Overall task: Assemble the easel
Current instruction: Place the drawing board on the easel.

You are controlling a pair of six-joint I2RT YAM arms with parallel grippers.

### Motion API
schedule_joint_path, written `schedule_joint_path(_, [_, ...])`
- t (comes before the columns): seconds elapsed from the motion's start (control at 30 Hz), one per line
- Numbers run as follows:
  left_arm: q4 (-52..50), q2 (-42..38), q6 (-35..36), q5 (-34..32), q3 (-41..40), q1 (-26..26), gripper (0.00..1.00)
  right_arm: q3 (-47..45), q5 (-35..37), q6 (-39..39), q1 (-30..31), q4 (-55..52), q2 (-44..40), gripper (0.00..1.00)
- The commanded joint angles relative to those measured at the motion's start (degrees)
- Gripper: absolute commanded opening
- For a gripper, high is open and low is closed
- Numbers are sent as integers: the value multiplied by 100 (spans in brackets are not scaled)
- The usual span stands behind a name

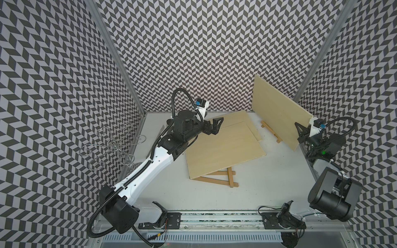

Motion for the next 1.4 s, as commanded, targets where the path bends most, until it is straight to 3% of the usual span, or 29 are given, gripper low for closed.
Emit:
schedule_joint_path(0.0, [-37, 101, 54, 17, 292, 7, 99, 127, 95, -524, -209, -1079, 352, 0])
schedule_joint_path(0.37, [-71, 378, 3, 105, 489, -1, 99, 875, -574, -1017, -311, -2018, 881, 0])
schedule_joint_path(0.53, [-83, 465, -22, 138, 584, -2, 99, 957, -656, -843, -420, -1885, 1201, 12])
schedule_joint_path(0.7, [-82, 554, -48, 134, 686, -10, 99, 904, -702, -618, -469, -1684, 1449, 14])
schedule_joint_path(1.03, [-119, 406, 75, 78, 618, -10, 99, 862, -752, -384, -503, -1853, 1445, 0])
schedule_joint_path(1.37, [-36, -101, -6, 167, 177, -6, 99, 1524, -372, 457, -493, -2978, 1284, 2])
